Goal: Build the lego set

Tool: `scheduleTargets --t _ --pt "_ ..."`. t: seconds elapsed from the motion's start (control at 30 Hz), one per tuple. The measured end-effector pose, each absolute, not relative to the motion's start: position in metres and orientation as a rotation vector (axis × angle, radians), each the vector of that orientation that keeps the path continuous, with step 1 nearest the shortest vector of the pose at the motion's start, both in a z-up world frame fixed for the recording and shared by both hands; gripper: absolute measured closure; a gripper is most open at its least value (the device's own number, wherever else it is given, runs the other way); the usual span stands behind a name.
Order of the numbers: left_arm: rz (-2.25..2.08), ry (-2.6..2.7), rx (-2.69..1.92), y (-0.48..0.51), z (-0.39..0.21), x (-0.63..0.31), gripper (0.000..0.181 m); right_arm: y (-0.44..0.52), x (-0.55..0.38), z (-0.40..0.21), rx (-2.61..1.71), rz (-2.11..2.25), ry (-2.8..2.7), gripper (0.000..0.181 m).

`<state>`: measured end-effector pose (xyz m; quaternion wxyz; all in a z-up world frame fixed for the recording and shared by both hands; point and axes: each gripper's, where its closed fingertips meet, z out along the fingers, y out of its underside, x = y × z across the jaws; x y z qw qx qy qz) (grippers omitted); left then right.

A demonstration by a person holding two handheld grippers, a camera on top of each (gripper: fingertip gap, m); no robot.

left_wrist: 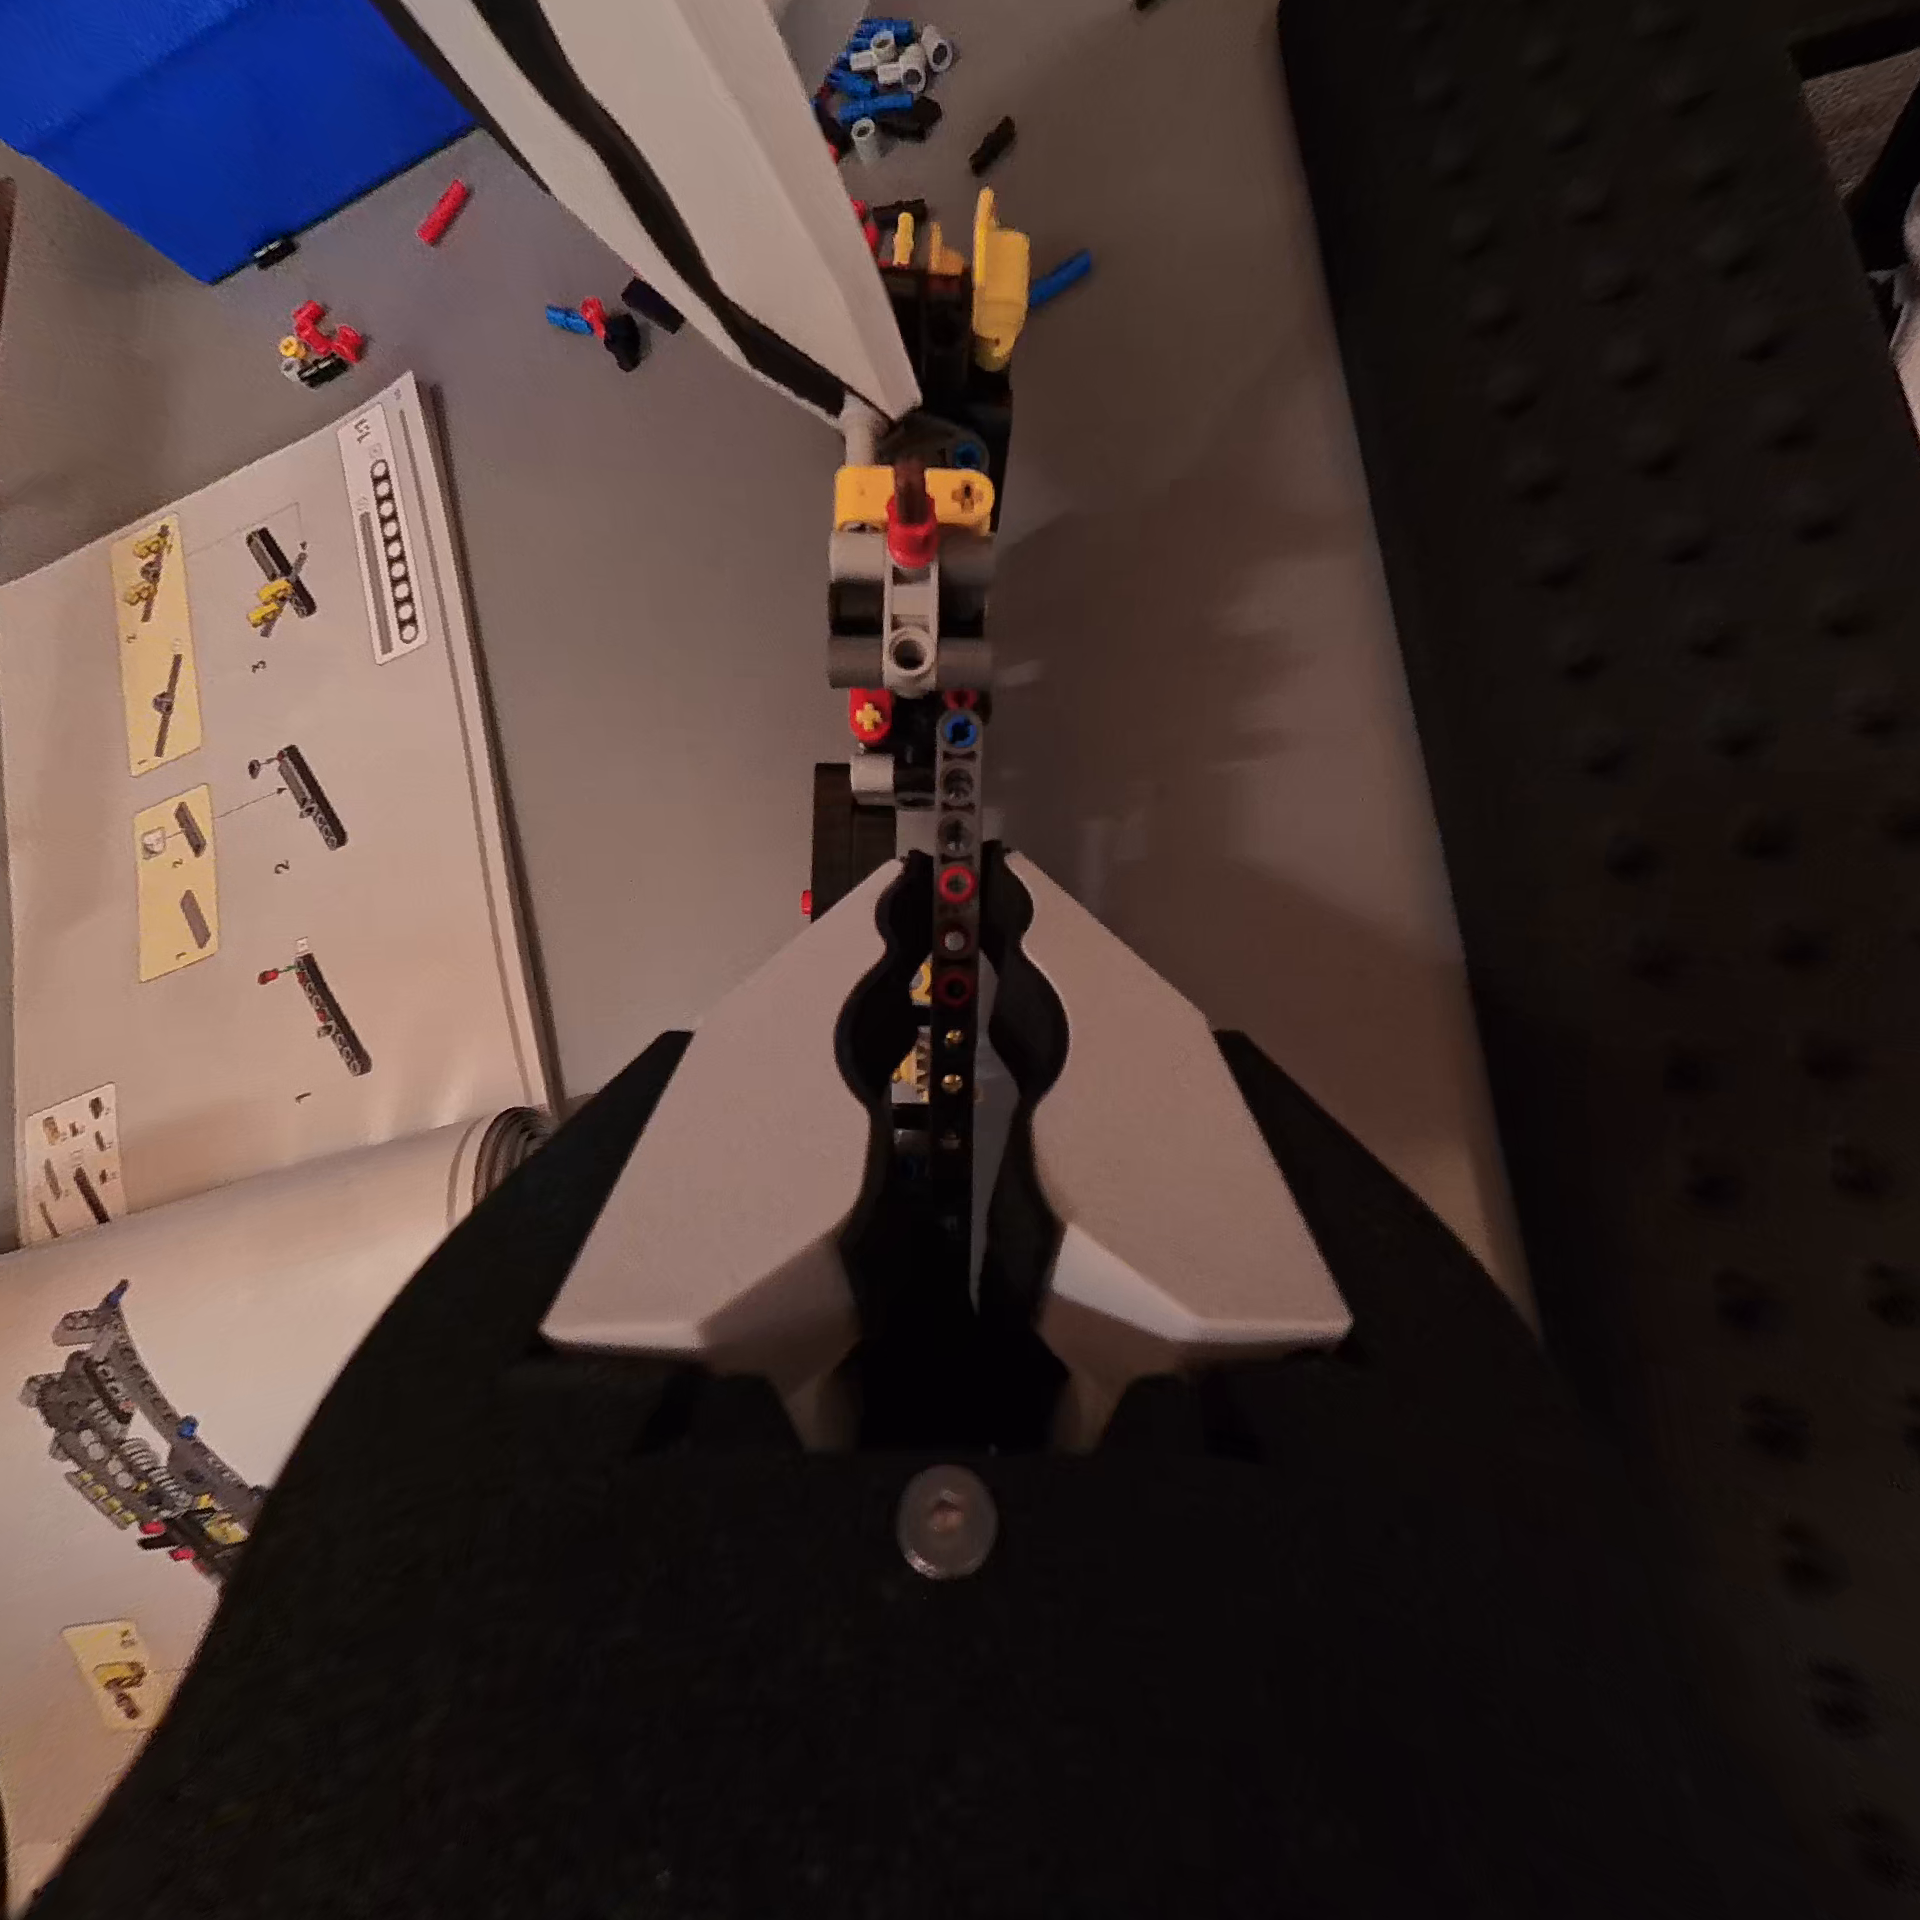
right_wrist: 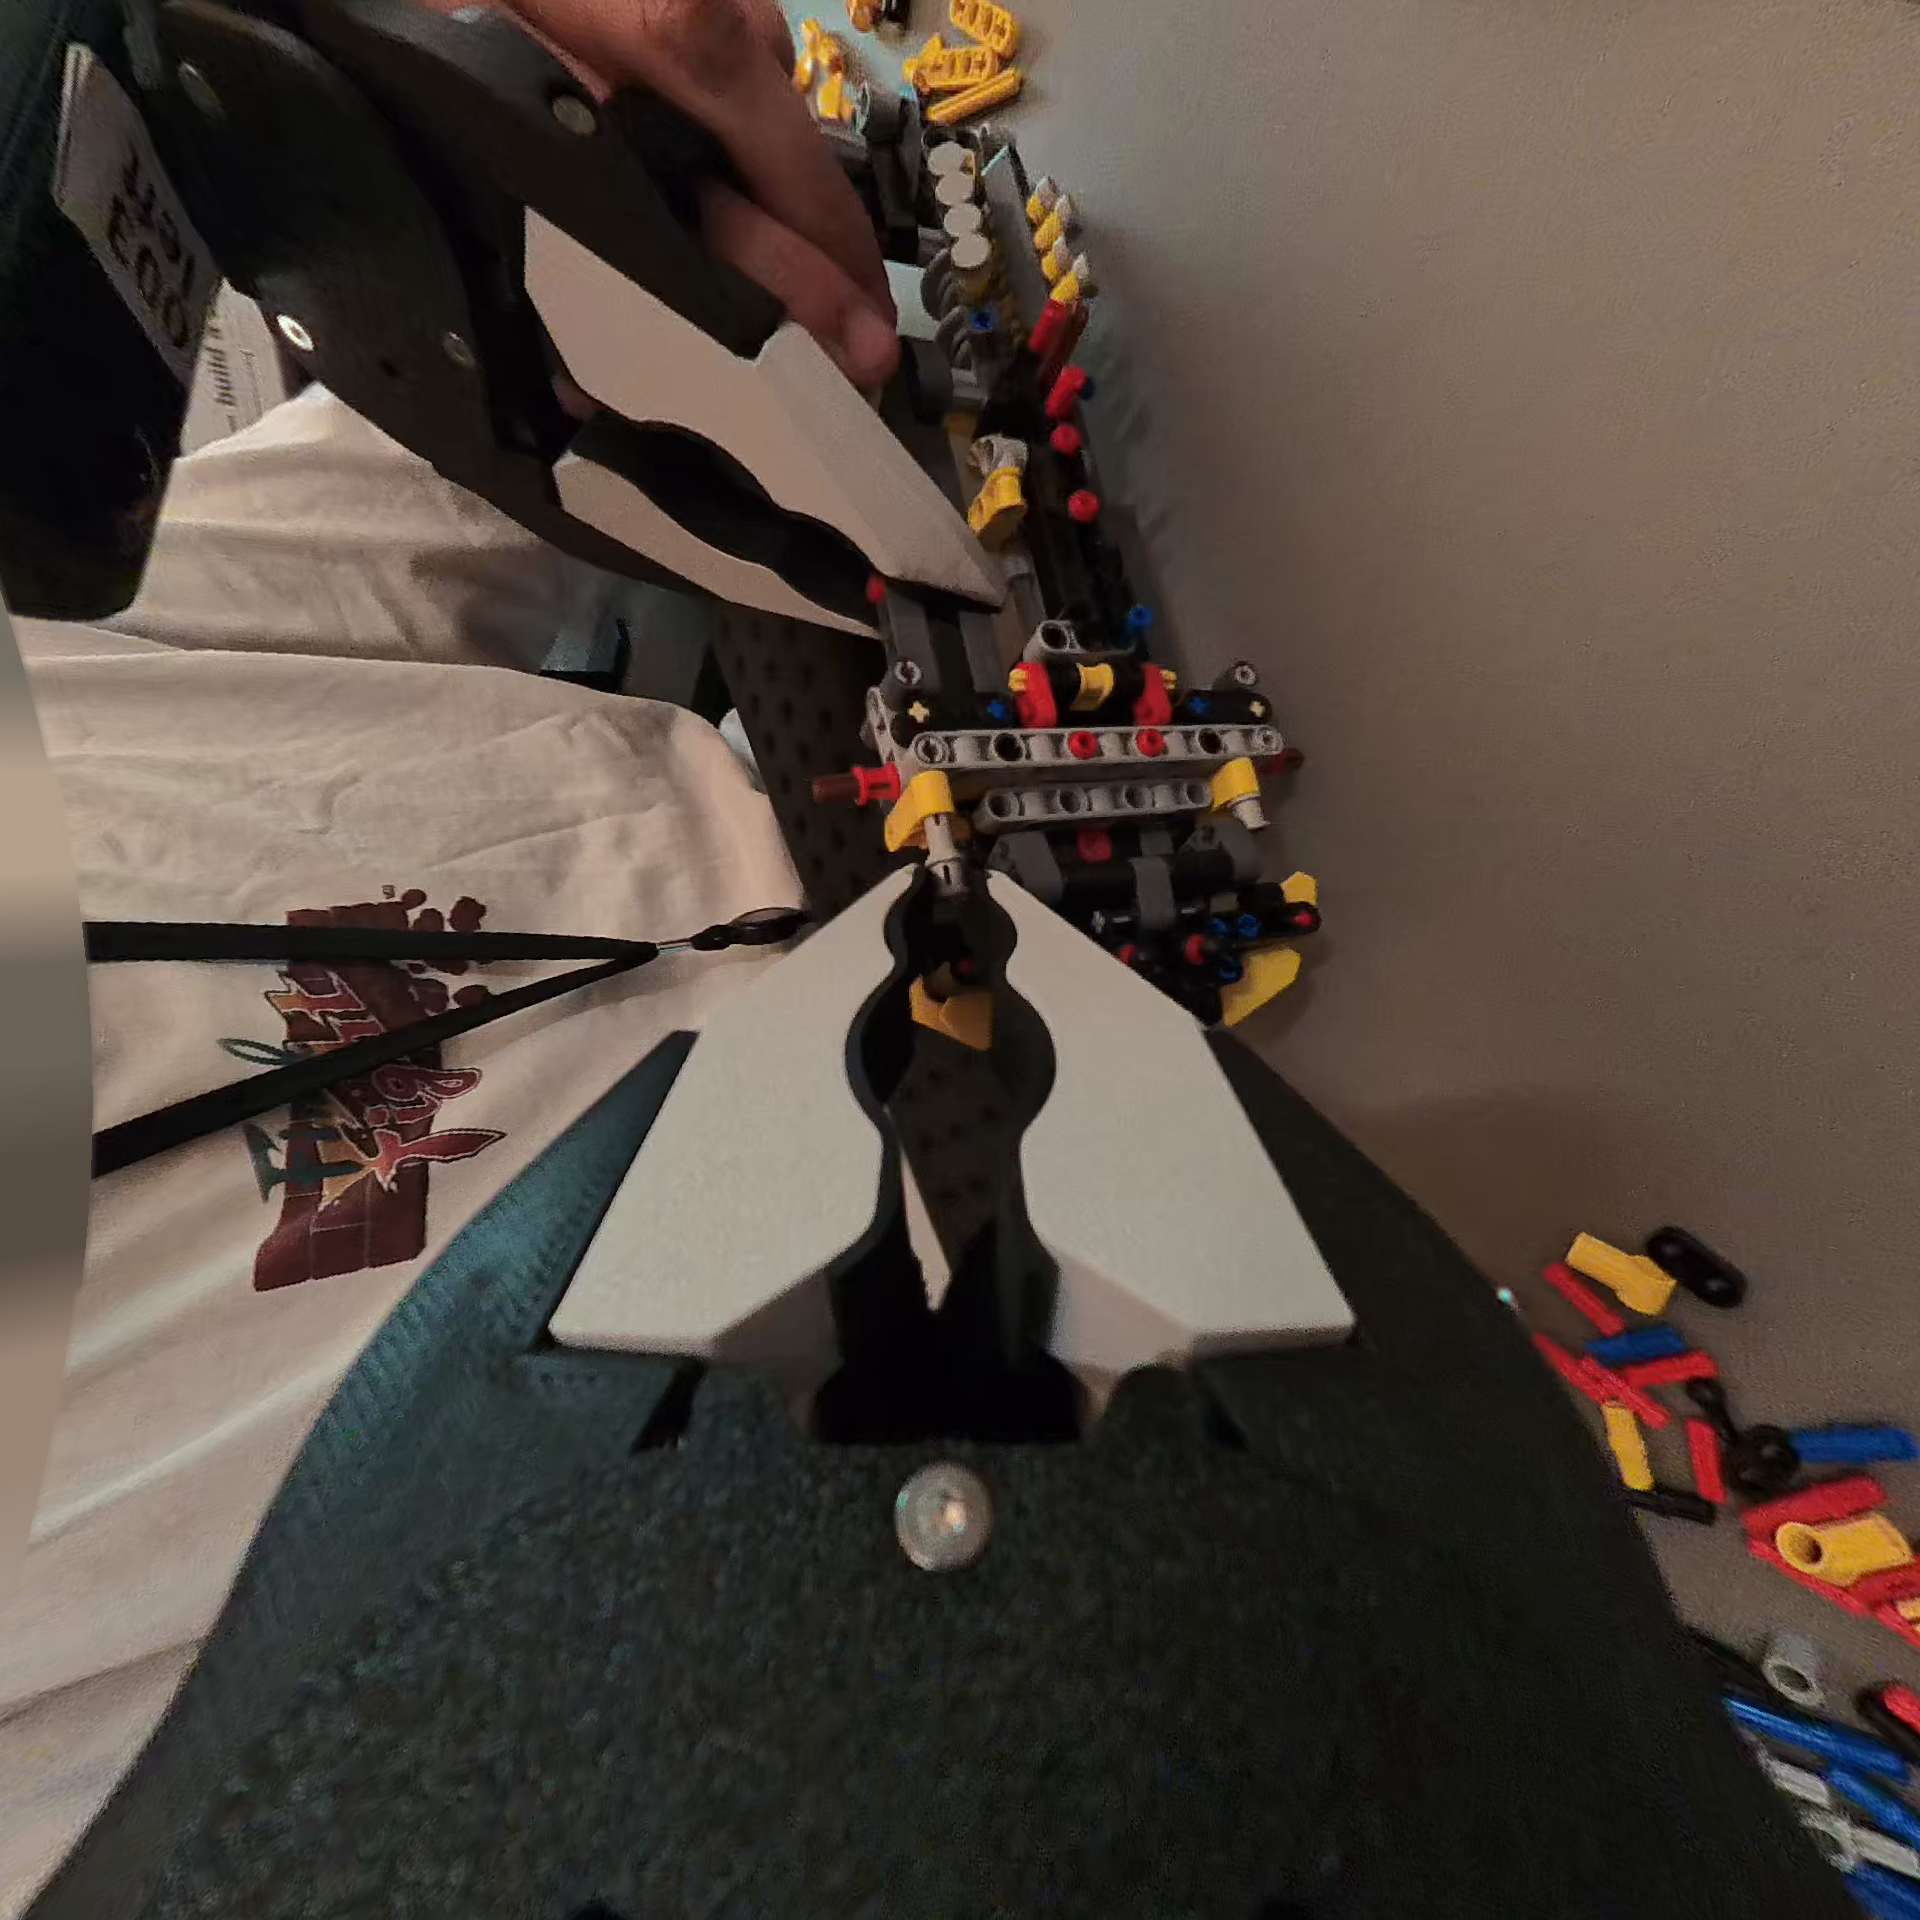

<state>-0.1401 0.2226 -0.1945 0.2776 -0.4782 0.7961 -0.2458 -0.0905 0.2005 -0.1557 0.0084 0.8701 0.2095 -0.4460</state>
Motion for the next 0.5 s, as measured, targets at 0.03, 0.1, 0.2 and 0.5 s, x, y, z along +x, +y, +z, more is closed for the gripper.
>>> scheduleTargets --t 0.03,0.1,0.2,0.5 --pt "-0.665 2.137 -1.288 0.2225 -0.1946 -0.1401 0.175 0.2001 -0.0904 -0.1561 2.733 -1.367 0.671 0.176" --pt "-0.663 2.140 -1.282 0.2223 -0.1948 -0.1400 0.175 0.1996 -0.0902 -0.1577 2.765 -1.304 0.718 0.176" --pt "-0.661 2.142 -1.281 0.2224 -0.1949 -0.1402 0.175 0.1992 -0.0906 -0.1587 2.785 -1.260 0.752 0.175" --pt "-0.655 2.139 -1.288 0.2232 -0.1952 -0.1405 0.175 0.1941 -0.0982 -0.1538 2.727 -1.346 0.737 0.161"
